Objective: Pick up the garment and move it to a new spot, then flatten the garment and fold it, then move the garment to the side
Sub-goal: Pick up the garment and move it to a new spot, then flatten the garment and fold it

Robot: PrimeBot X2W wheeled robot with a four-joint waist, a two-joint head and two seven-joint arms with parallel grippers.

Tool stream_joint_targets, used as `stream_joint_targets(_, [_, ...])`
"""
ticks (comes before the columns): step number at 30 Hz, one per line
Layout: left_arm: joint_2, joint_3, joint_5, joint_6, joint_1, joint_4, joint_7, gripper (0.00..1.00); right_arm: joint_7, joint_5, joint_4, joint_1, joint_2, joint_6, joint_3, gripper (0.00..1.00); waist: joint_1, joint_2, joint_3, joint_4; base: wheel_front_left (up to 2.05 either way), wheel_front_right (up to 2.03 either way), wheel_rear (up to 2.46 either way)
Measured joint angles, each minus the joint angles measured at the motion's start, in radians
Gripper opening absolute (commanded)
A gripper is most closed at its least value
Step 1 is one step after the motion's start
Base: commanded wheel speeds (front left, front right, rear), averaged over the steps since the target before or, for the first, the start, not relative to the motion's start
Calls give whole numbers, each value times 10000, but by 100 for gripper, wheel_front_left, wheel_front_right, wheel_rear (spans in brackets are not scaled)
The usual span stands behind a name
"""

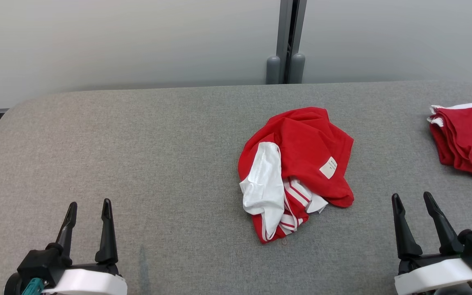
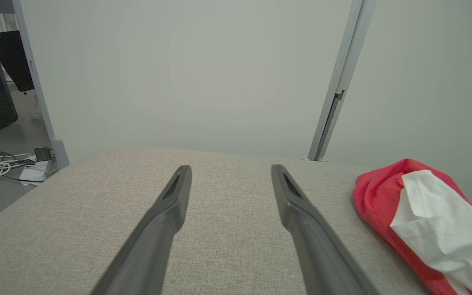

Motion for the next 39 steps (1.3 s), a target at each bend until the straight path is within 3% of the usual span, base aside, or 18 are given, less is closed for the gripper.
stream_joint_targets(13, [-33, -245, -48, -130, -117, 46, 0, 100, 0, 44, 23, -4, 31, 0, 40, 100, 0, 0, 31, -51, 0, 0, 0])
stream_joint_targets(28, [-59, -2742, -67, -798, -3087, 1837, 182, 100, 0, 169, 38, -226, 56, 0, 209, 100, 0, 0, 510, -852, 0, 0, 0])
stream_joint_targets(39, [-71, -4330, -527, -895, -3480, 3237, 794, 100, 0, 270, 46, -388, 123, 0, 173, 100, 0, 0, 922, -1546, 0, 0, 0])
